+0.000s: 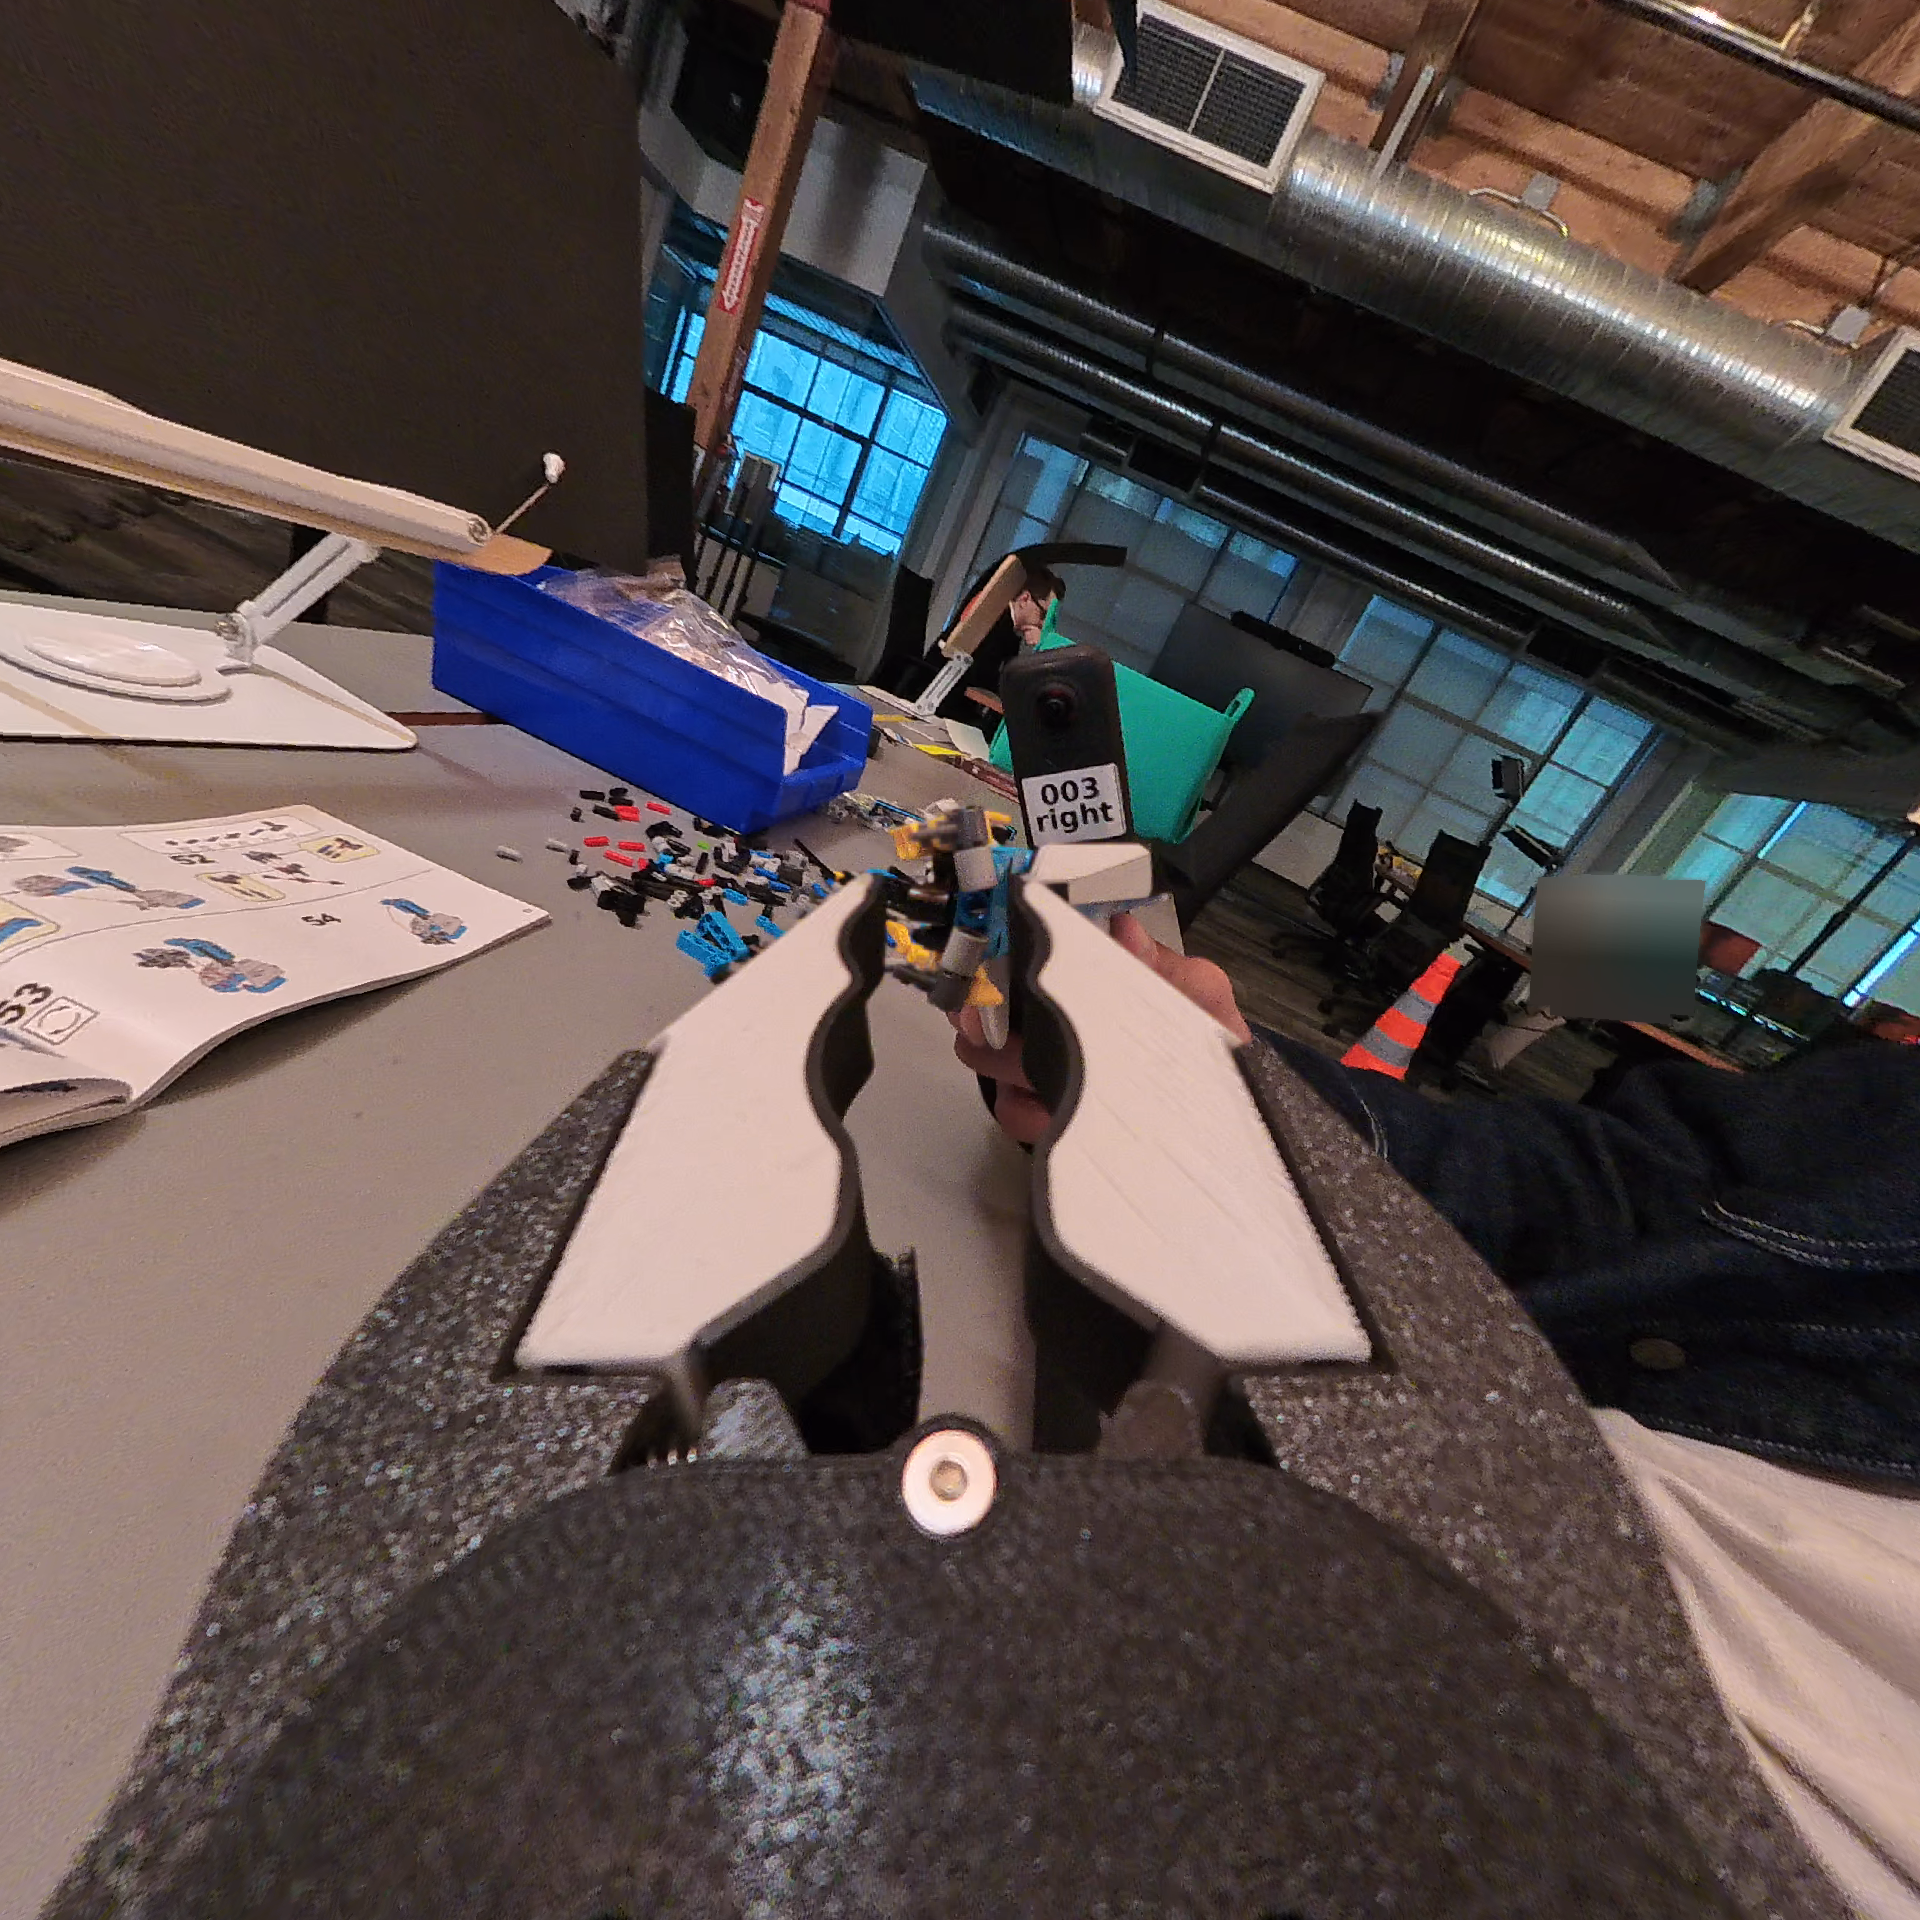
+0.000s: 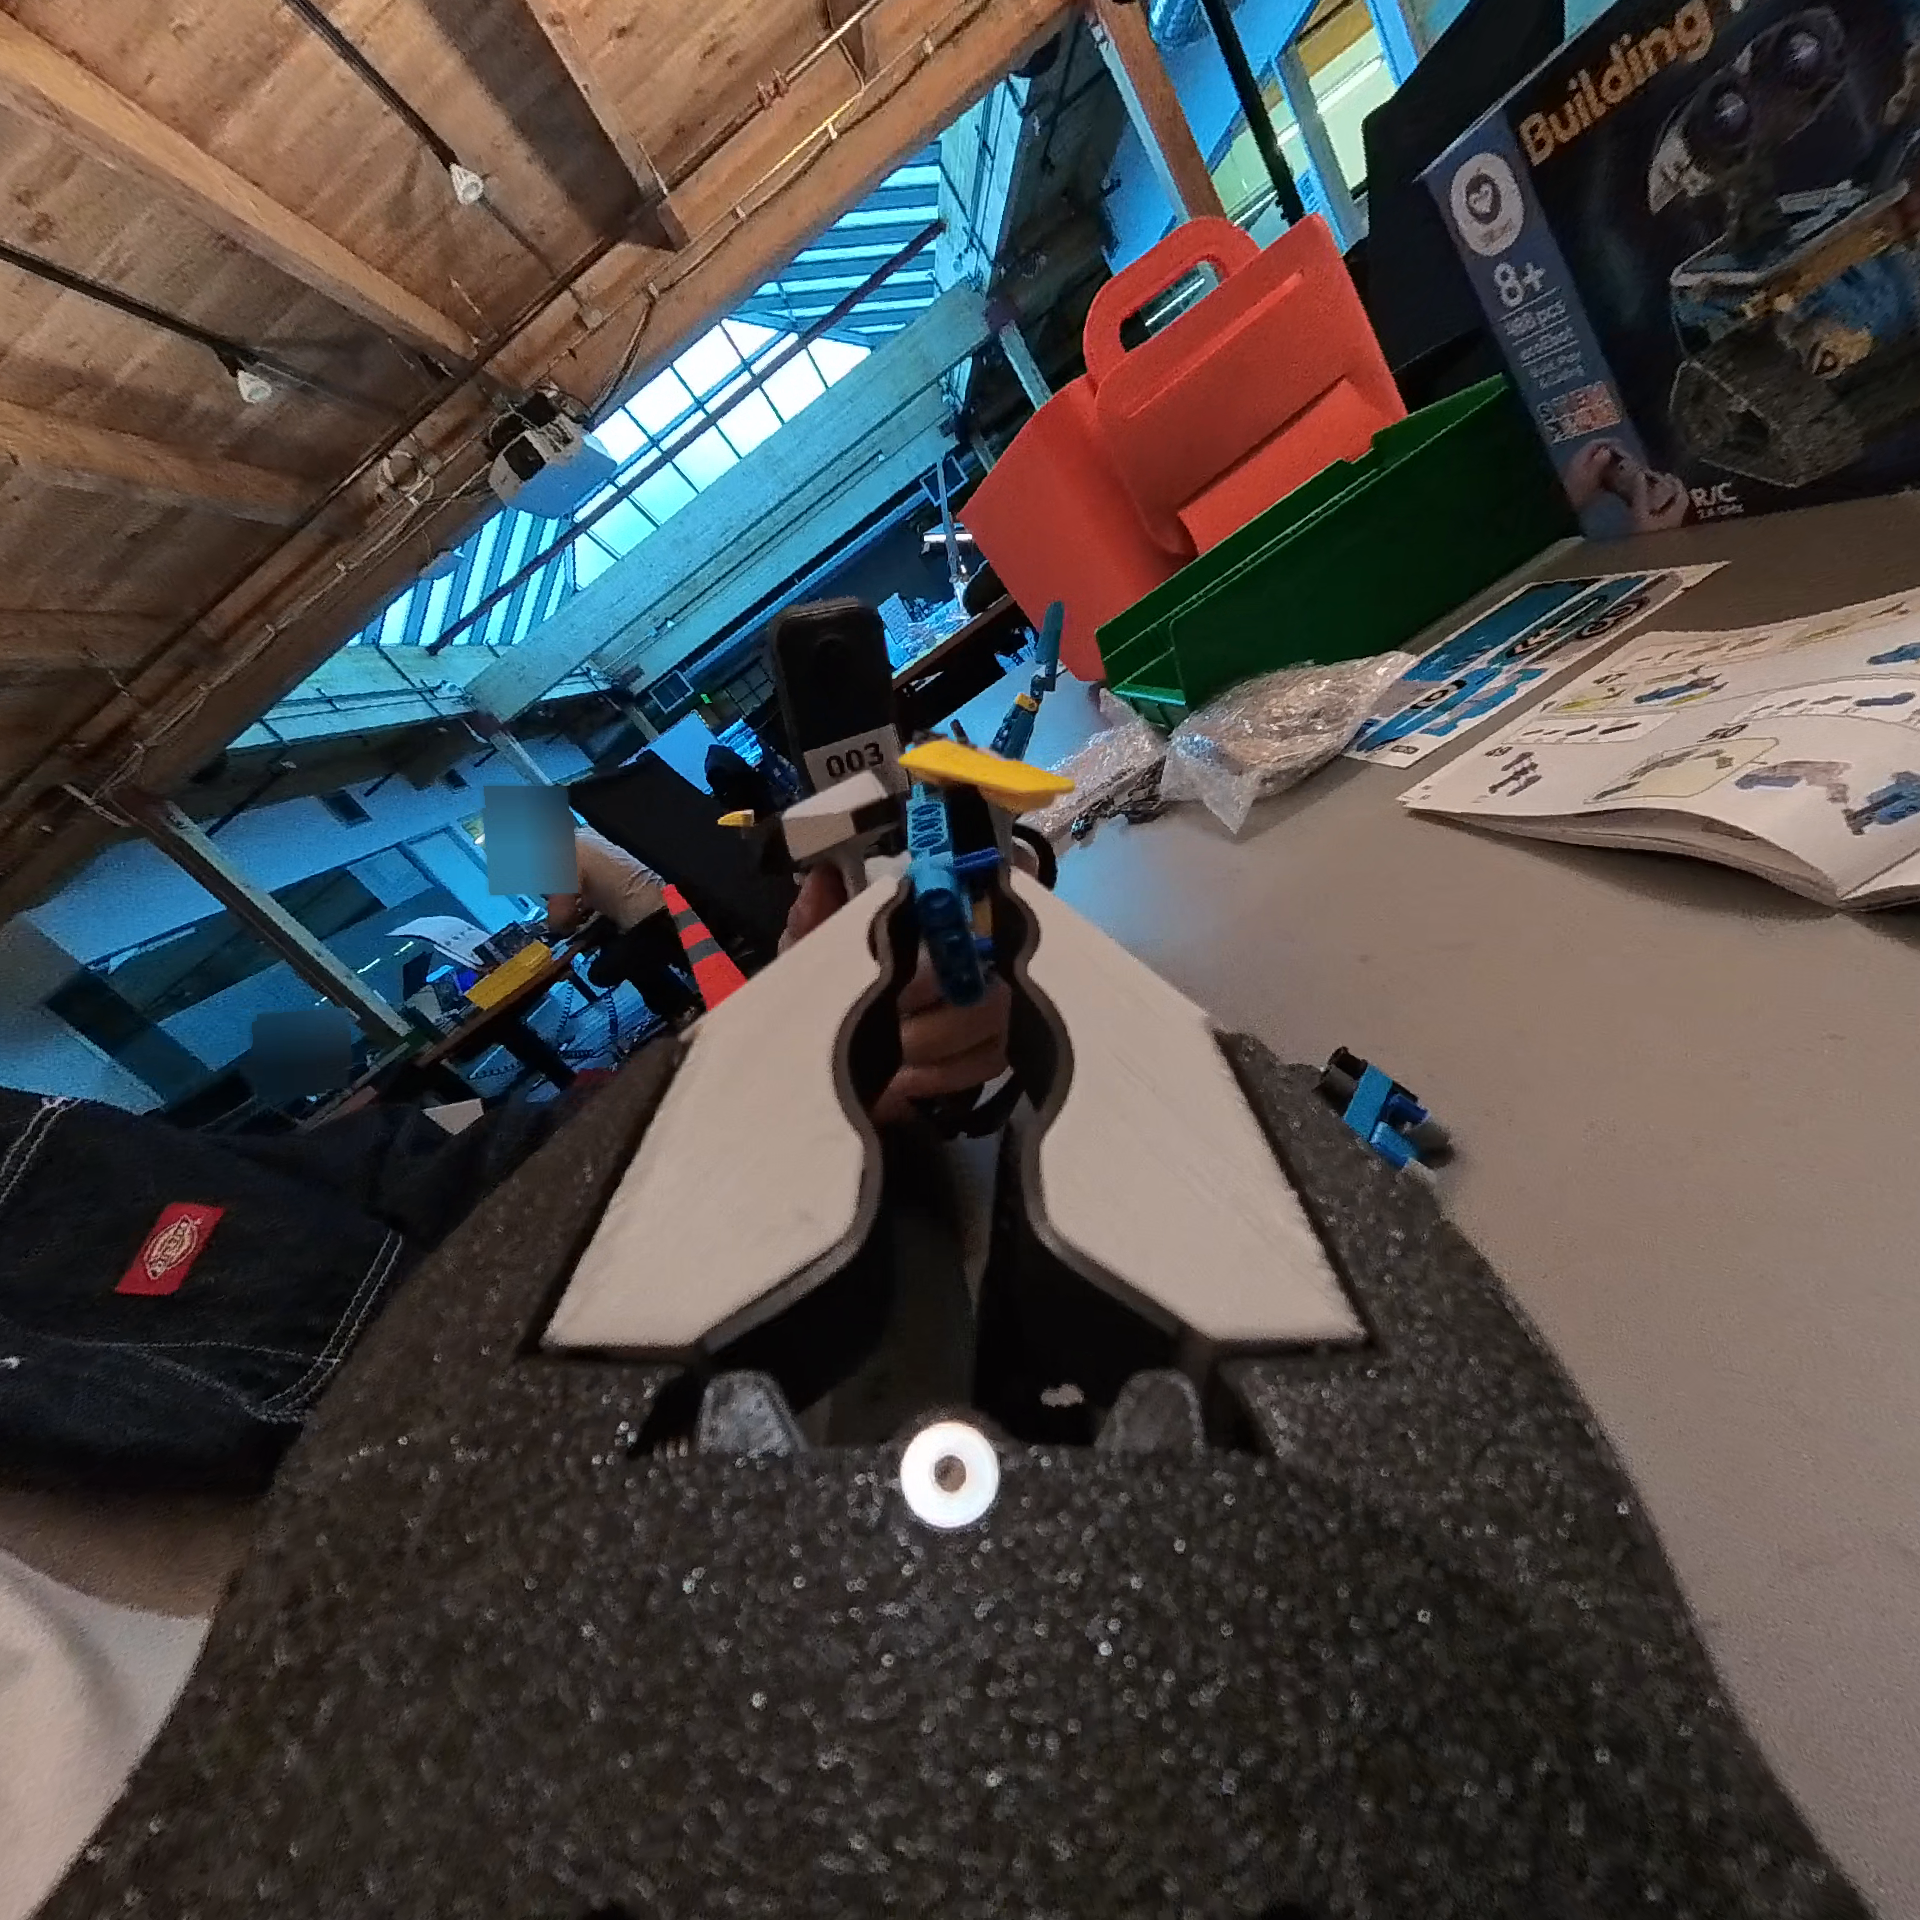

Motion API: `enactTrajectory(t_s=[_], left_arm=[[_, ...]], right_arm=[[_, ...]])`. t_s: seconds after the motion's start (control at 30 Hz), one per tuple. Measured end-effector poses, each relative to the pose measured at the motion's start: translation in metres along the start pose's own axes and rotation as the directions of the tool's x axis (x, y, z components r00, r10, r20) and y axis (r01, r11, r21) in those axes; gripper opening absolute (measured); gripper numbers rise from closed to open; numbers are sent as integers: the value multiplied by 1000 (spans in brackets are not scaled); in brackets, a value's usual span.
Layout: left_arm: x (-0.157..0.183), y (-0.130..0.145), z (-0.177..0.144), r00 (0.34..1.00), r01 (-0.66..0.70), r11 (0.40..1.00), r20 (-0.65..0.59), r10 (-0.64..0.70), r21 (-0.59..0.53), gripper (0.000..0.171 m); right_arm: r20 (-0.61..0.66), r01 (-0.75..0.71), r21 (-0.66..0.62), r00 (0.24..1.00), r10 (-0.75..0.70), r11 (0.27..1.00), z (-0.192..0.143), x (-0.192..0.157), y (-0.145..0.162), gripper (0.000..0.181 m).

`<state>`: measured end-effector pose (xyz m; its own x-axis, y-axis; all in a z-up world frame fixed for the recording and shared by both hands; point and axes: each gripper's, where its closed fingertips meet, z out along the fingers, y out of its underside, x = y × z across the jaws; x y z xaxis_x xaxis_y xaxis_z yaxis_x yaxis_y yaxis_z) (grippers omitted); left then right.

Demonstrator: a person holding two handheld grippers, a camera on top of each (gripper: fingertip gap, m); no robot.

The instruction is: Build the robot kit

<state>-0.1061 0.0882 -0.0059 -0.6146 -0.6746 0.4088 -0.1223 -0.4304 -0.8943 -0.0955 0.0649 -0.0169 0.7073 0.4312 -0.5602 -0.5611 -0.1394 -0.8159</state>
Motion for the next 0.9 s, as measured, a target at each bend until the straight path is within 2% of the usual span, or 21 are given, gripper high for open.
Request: enactTrajectory(t_s=[0.4, 0.43, 0.5, 0.6, 0.7, 0.9], left_arm=[[2, 3, 0, 994, -106, 994, 31, 106, -23, 14], [5, 3, 0, 990, -136, 990, 25, 137, -29, 8], [7, 4, 0, 977, -207, 977, 35, 209, -43, 8], [12, 4, 0, 981, -191, 981, 2, 191, -33, 8], [21, 3, 0, 982, -184, 983, -46, 182, -21, 8], [32, 4, 0, 980, -166, 986, -115, 163, -16, 7]], right_arm=[[-18, 5, -73, 1000, -7, 997, 3, 2, 12, 14], [-3, -23, -73, 1000, 23, 997, 3, 2, 12, 14], [50, -124, -77, 991, 128, 989, 2, 1, 14, 14], [131, -246, -88, 958, 257, 965, 2, -3, 16, 14], [230, -378, -122, 889, 396, 918, 1, -10, 18, 13], [313, -461, -165, 814, 489, 872, -1, -17, 18, 13]])
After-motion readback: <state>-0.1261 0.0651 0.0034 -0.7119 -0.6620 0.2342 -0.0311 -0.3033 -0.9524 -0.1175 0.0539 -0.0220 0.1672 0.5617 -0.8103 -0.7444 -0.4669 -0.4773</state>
